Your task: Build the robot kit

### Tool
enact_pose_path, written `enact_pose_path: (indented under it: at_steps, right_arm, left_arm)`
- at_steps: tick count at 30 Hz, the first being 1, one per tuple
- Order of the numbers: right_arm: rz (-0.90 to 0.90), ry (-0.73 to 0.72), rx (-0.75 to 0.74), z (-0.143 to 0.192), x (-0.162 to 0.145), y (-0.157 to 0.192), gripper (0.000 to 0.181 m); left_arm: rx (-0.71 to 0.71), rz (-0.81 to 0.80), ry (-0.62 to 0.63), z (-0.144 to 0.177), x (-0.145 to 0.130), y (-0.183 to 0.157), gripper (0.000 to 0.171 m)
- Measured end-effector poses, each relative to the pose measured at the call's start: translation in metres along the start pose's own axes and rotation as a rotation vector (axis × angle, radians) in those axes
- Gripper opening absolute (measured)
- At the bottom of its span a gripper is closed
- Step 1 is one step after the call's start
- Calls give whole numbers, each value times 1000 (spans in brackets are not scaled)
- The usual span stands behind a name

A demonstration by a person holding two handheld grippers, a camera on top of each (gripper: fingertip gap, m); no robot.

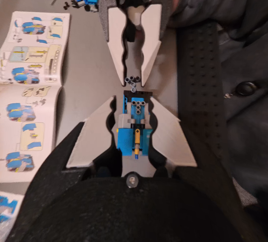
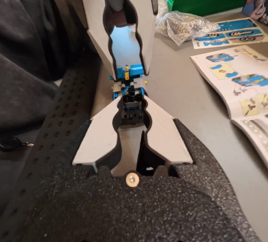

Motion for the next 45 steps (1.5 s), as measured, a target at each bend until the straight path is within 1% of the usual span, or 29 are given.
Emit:
enact_pose_path:
  at_steps: [1, 2, 5, 7, 8, 10, 12, 14, 15, 18, 21, 23, 25, 30, 36, 38, 42, 45]
  right_arm:
    - [-45, -24, 9, -1, -4, 0, 23]
    - [-81, -40, 9, -2, -7, 1, 23]
    - [-172, -79, -17, -5, -13, 1, 23]
    - [-189, -106, 19, -8, -13, 5, 23]
    - [-177, -81, 12, -10, -14, 5, 24]
    - [-151, -78, -9, -12, -15, 5, 23]
    - [-141, -59, -11, -14, -16, 5, 23]
    - [-130, -6, -4, -20, -19, 7, 24]
    - [-107, 21, -12, -24, -20, 9, 24]
    - [-28, 38, -62, -25, -18, 9, 24]
    - [15, 86, -69, -26, -23, 8, 24]
    - [49, 106, -66, -27, -24, 9, 24]
    - [75, 125, -71, -29, -23, 9, 24]
    - [101, 210, -88, -26, -19, 10, 24]
    - [156, 388, -66, -23, -11, 10, 24]
    - [158, 450, -37, -25, -8, 9, 24]
    - [169, 612, 12, -27, -1, 7, 24]
    - [145, 724, 33, -32, 6, 5, 24]
  left_arm:
    - [-51, -4, -23, 4, -6, 2, 60]
    - [-86, -6, -45, 6, -12, 4, 69]
    - [-90, -24, -87, 0, -33, 11, 89]
    - [-88, -34, -85, -10, -45, 11, 97]
    - [-85, -43, -82, -15, -51, 10, 97]
    - [-57, -49, -73, -24, -60, 8, 97]
    - [-44, -51, -63, -29, -64, 3, 96]
    - [24, -72, -66, -32, -63, 2, 86]
    - [28, -74, -71, -34, -63, 1, 83]
    - [10, -36, -80, -33, -65, 2, 81]
    - [42, -55, -64, -28, -68, 6, 81]
    - [39, -50, -70, -25, -70, 9, 80]
    - [28, -69, -84, -25, -70, 8, 80]
    - [43, -53, -96, -26, -69, 11, 80]
    - [32, -56, -99, -26, -70, 11, 80]
    - [28, -53, -104, -26, -70, 11, 80]
    - [25, -50, -106, -26, -70, 11, 80]
    - [25, -48, -108, -26, -70, 11, 80]
Point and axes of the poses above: each gripper's, where its closed fingertips meet, z back along the fingers, x out of its top, y = z × x across the jaws, the point moved 7 cm from there along z, back along the fingers, and after that the axes turned 9 degrees about z, right-handed, at the moved point
